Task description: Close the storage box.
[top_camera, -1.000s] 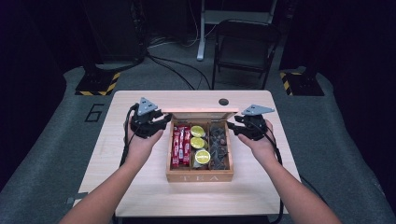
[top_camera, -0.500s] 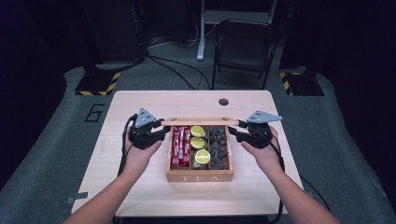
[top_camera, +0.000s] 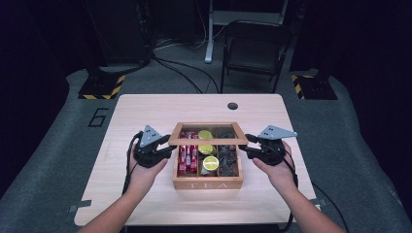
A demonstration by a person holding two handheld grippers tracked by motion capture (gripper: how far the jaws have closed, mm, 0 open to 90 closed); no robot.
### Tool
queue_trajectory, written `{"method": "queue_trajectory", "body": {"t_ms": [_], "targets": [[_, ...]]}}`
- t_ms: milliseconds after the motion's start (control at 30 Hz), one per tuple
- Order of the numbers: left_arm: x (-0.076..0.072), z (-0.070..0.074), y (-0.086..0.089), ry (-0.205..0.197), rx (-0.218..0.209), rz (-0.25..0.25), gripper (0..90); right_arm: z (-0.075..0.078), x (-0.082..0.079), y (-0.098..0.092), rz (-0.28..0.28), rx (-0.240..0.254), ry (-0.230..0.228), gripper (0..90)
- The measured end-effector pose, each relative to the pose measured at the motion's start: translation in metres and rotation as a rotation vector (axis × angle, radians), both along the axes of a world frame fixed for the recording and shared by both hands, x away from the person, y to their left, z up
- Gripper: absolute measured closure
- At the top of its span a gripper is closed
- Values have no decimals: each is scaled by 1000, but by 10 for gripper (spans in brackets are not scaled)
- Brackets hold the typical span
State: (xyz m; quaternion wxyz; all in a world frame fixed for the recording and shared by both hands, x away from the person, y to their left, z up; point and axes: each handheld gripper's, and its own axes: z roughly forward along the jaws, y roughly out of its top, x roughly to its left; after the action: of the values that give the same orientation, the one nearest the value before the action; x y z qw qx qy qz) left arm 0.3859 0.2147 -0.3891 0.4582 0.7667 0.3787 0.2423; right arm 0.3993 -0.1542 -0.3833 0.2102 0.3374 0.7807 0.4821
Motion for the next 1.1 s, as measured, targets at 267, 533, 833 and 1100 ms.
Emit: {"method": "queue_trajectory", "body": {"t_ms": [267,533,833,1100], "targets": [[-12,-16,4,-3,-8,-28,614,-15,-12,-1,6,-17,5,553],[-25,-26,6,-5,14,-49,598,-29,-19,-3,21,-20,5,554],[-31,-46,8,34,15,-47,589,-51,-28,-4,51,-14,38,554],[-34,-62,10,84,-4,-57,553,-62,-35,0,76,-55,42,518]]}}
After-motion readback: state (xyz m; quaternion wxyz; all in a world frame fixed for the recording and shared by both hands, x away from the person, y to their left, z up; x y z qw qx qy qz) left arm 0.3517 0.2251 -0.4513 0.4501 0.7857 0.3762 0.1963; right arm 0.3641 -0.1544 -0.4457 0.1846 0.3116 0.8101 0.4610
